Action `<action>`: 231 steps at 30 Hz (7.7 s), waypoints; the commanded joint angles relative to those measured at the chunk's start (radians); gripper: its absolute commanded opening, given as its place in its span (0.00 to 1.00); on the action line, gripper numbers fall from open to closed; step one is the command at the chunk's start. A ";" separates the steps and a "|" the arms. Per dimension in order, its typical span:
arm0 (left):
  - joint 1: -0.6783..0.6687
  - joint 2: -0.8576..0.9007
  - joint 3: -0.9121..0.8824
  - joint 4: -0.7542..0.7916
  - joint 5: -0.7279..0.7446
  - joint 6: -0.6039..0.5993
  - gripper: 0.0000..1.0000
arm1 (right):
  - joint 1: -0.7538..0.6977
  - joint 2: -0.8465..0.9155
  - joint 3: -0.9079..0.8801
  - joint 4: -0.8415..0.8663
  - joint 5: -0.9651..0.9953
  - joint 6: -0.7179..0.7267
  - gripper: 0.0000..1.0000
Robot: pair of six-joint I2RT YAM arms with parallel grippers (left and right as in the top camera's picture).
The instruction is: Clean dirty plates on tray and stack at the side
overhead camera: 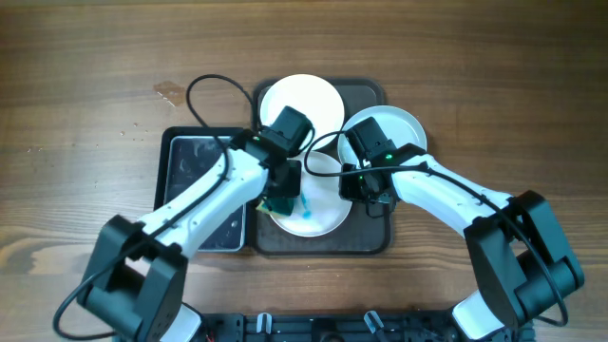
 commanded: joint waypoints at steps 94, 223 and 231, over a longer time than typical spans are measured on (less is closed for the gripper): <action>0.063 0.105 -0.088 0.384 0.443 -0.302 0.04 | -0.017 0.035 -0.017 -0.012 0.077 -0.029 0.07; 0.589 -0.579 -0.114 0.007 0.163 -0.078 0.80 | -0.017 -0.164 0.233 -0.356 0.046 -0.317 0.04; 0.883 -0.669 0.013 -0.110 0.163 -0.078 0.90 | -0.013 -0.136 0.462 -0.409 -0.135 -0.290 0.04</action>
